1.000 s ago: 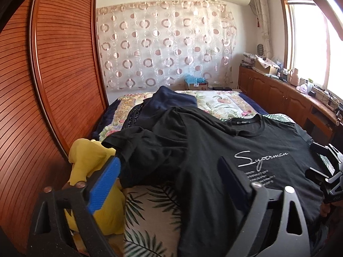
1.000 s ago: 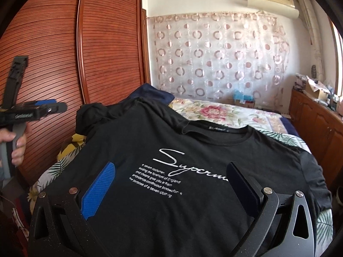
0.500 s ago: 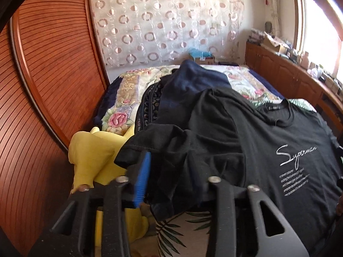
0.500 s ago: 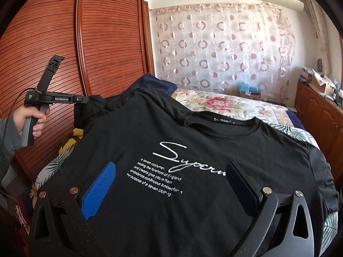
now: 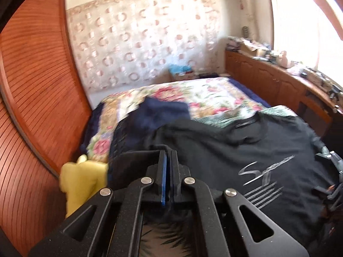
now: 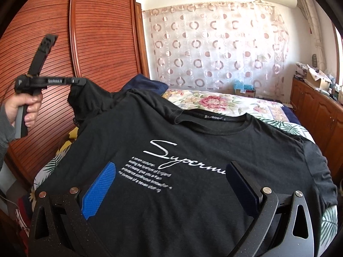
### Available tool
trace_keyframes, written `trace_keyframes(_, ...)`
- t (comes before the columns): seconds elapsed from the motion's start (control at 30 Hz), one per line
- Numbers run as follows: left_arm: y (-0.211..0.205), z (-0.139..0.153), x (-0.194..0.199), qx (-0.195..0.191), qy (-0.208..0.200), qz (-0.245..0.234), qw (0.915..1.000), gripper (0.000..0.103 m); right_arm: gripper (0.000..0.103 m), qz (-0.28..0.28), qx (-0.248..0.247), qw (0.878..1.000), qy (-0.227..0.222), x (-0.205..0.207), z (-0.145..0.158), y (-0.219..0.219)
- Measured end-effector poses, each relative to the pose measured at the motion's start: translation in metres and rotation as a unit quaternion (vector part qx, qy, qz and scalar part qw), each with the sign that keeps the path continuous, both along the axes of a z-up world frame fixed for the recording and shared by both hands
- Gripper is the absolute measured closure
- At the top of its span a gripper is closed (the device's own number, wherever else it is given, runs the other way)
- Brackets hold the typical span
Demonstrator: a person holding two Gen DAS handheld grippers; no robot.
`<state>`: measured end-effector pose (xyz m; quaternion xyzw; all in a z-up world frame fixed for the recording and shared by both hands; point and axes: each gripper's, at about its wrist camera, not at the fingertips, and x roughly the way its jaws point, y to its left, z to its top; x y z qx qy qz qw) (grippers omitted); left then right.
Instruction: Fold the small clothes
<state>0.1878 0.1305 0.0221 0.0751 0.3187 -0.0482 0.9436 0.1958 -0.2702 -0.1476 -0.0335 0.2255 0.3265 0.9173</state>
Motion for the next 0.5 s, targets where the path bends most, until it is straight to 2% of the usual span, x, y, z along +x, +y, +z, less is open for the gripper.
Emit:
trace_keyframes(0.17, -0.058, 0.011, 0.018, -0.012, 0.008, -0.055, 0.9984, 0.099, 0.001, -0.019, 0.01, 1.0, 0.004, -0.001, -0.001, -0.01)
trace_keyframes(0.23, -0.07, 0.011, 0.023, -0.014, 0.01, -0.067, 0.9976, 0.087, 0.001, -0.025, 0.018, 0.999, 0.01, -0.004, -0.003, -0.014)
trace_keyframes(0.27, -0.072, 0.012, 0.025, -0.024, 0.009, -0.071, 0.9971, 0.069, 0.001, -0.027, 0.019, 0.999, 0.012, -0.005, -0.004, -0.014)
trace_keyframes(0.3, -0.07, 0.011, 0.023, -0.036, 0.008, -0.073, 0.9966, 0.058, 0.001, -0.03, 0.019, 0.999, 0.013, -0.007, -0.004, -0.014)
trace_keyframes(0.37, -0.065, 0.01, 0.02, -0.047, 0.005, -0.074, 0.9961, 0.054, 0.001, -0.034, 0.015, 0.999, 0.011, -0.014, -0.005, -0.012)
trace_keyframes(0.4, -0.065, 0.008, 0.019, -0.048, 0.006, -0.073, 0.9962, 0.047, 0.001, -0.036, 0.013, 0.999, 0.01, -0.017, -0.006, -0.011)
trace_keyframes(0.47, -0.061, 0.002, 0.014, -0.041, 0.005, -0.063, 0.9971, 0.039, 0.001, -0.038, 0.016, 0.999, 0.012, -0.02, -0.005, -0.01)
trace_keyframes(0.5, -0.056, -0.002, 0.012, -0.039, 0.006, -0.058, 0.9975, 0.039, 0.001, -0.039, 0.018, 0.999, 0.013, -0.021, -0.005, -0.009)
